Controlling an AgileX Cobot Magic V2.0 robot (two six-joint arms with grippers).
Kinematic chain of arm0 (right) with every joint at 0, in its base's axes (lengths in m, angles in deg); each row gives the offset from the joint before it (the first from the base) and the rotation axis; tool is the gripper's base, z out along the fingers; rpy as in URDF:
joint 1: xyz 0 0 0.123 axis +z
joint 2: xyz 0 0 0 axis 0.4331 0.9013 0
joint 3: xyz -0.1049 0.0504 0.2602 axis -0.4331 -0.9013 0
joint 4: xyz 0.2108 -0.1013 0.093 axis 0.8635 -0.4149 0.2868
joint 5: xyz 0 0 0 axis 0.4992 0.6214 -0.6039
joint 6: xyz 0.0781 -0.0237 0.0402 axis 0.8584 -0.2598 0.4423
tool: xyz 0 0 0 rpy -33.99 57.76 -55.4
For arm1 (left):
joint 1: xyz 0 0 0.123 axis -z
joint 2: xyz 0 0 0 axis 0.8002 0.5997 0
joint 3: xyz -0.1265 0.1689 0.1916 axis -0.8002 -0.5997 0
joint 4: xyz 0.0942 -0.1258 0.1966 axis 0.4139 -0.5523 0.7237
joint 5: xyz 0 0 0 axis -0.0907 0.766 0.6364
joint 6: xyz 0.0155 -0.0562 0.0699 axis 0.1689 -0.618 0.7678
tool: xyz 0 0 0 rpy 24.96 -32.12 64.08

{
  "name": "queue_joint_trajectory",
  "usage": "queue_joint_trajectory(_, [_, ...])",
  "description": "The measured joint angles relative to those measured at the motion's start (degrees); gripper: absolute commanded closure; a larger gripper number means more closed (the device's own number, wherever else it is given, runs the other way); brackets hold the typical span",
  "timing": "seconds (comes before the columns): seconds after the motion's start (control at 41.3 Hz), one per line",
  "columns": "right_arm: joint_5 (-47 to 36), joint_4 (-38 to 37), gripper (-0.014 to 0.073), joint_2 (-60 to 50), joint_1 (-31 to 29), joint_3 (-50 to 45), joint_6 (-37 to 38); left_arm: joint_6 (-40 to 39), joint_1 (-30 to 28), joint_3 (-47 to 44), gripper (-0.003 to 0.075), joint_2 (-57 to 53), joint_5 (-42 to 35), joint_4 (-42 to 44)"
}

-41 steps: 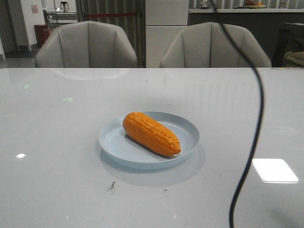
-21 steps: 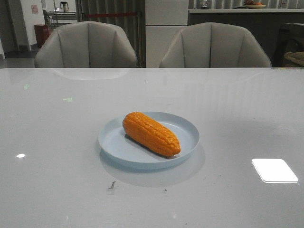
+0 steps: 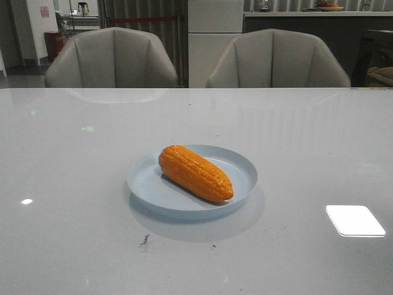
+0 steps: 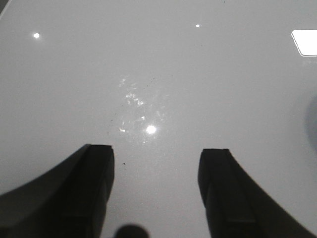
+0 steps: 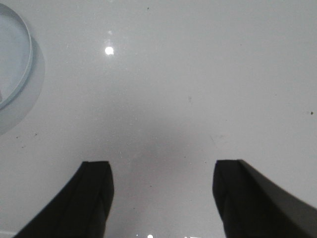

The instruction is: Place corn on plate with both arms

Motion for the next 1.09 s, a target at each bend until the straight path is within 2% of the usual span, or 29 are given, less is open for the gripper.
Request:
queue_joint_trajectory(0.169, [0.0, 0.1, 0.0053, -0.4, 0.0, -0.1, 0.0, 0.0, 0.0, 0.0, 0.0372, 0.0, 0.0, 0.0])
queue_joint_trajectory(0.508, [0.0, 0.1, 0.0053, -0.4, 0.0, -0.1, 0.0, 0.0, 0.0, 0.0, 0.0630, 0.0, -0.1, 0.0])
queue_joint_trajectory(1.089, [0.0, 0.1, 0.0053, -0.4, 0.0, -0.1, -0.1, 0.0, 0.0, 0.0, 0.0627, 0.0, -0.1, 0.0])
